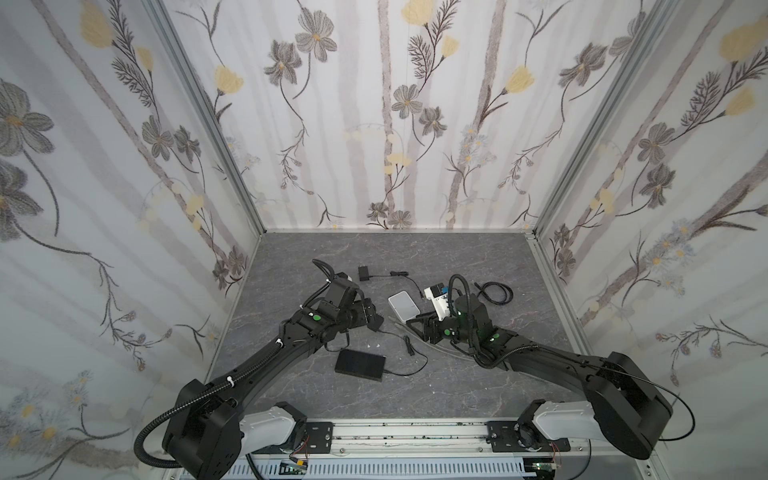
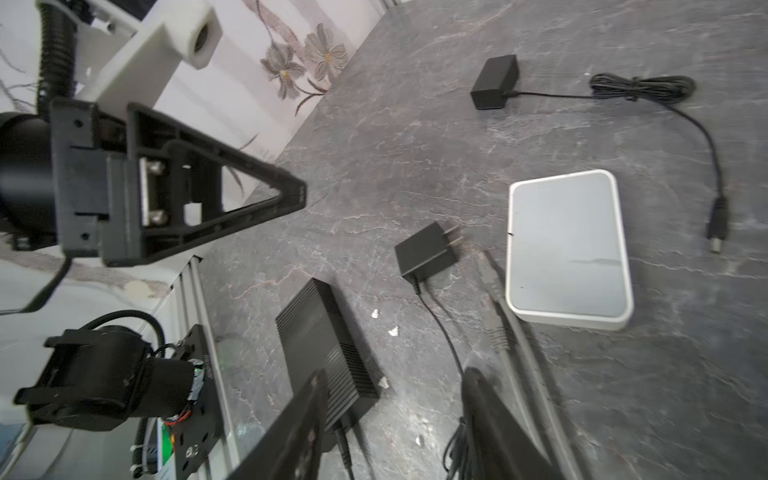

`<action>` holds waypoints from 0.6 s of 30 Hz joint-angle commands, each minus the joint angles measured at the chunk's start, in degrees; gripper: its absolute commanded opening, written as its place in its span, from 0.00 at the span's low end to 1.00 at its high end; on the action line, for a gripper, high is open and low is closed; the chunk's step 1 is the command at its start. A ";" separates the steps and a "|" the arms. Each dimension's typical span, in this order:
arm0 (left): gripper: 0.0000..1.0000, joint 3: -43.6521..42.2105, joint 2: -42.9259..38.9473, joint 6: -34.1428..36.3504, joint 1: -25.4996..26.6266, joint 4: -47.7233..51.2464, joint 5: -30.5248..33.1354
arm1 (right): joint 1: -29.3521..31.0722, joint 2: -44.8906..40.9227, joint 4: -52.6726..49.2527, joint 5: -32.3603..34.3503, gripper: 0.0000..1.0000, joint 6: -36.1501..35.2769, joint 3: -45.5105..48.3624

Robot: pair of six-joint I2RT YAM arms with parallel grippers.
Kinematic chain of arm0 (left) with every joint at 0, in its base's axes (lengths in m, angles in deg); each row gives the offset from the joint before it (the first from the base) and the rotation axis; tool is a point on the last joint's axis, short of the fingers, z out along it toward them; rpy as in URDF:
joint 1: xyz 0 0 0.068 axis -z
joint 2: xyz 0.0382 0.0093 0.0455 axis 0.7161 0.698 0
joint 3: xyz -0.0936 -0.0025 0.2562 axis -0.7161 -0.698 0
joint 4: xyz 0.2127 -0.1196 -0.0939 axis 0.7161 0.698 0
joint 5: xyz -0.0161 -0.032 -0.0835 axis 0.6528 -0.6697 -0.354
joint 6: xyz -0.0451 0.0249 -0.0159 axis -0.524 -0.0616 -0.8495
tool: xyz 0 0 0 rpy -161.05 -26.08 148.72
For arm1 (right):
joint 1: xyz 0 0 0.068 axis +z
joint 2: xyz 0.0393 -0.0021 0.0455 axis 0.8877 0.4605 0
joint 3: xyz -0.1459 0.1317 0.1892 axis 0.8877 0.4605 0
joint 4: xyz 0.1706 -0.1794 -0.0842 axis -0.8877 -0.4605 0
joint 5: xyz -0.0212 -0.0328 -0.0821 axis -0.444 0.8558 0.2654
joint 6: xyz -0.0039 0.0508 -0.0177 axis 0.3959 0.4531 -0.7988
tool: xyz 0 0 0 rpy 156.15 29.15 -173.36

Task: Insert the plug into the switch port

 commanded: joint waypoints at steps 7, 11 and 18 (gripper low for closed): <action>0.82 3.83 -2.00 -0.29 2.87 8.73 -1.62 | 7.43 -4.16 -3.64 4.58 0.47 3.37 1.43; 0.82 -12.13 -13.68 -6.20 5.58 -0.84 -2.51 | 16.48 -10.05 2.38 11.20 0.46 11.84 10.32; 0.82 -7.63 -23.83 -13.00 8.95 13.47 -10.81 | 21.50 -29.14 -22.42 14.54 0.47 13.88 8.26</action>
